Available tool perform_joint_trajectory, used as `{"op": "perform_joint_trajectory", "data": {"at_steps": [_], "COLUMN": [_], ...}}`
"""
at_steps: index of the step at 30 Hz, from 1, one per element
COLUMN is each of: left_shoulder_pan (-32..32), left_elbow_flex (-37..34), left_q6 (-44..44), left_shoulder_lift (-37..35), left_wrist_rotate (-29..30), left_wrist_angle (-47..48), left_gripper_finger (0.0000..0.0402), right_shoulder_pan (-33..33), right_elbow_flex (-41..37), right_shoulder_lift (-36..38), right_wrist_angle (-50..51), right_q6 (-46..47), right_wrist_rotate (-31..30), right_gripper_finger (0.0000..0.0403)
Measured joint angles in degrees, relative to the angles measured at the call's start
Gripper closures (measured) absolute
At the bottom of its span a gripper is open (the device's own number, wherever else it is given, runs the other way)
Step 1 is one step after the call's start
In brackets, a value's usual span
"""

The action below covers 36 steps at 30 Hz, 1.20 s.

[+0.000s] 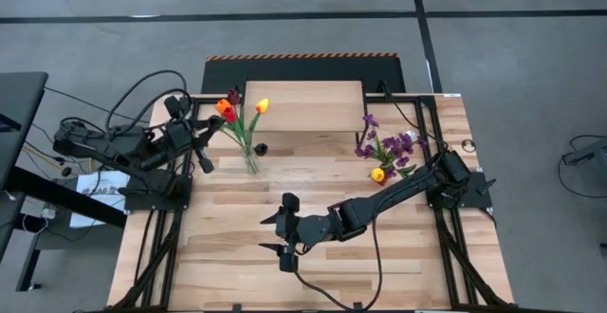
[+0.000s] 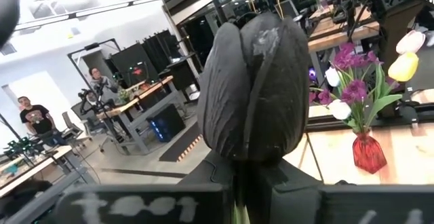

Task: Pick and place flowers into a vace then onto a shelf
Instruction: Put the black flower into the transparent vase

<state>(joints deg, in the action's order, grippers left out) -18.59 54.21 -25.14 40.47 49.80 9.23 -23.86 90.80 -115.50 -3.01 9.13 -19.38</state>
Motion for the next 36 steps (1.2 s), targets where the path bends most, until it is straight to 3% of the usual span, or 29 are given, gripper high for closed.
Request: {"op": "perform_joint_trajectory", "data": {"at_steps": [17,36], "left_shoulder_pan": [0.9,7.2], "left_elbow_flex": [-0.1,-0.1], "left_q6": [4.9,19.0], "left_shoulder_lift": [2.6,6.4], "left_wrist_rotate": [-1.5,-1.6], "left_wrist_angle": [3.0,9.1], "left_gripper_finger": [0.0401,0.0399], "right_shoulder_pan": [0.0,-0.1], "right_elbow_flex": [0.0,0.0], "right_shoulder_lift": [0.0,0.0], "right_wrist_angle": [0.0,0.0], "right_q6": [0.0,0.0], "right_wrist_rotate": [0.0,0.0], "right_gripper_finger": [0.0148,0.0148]}}
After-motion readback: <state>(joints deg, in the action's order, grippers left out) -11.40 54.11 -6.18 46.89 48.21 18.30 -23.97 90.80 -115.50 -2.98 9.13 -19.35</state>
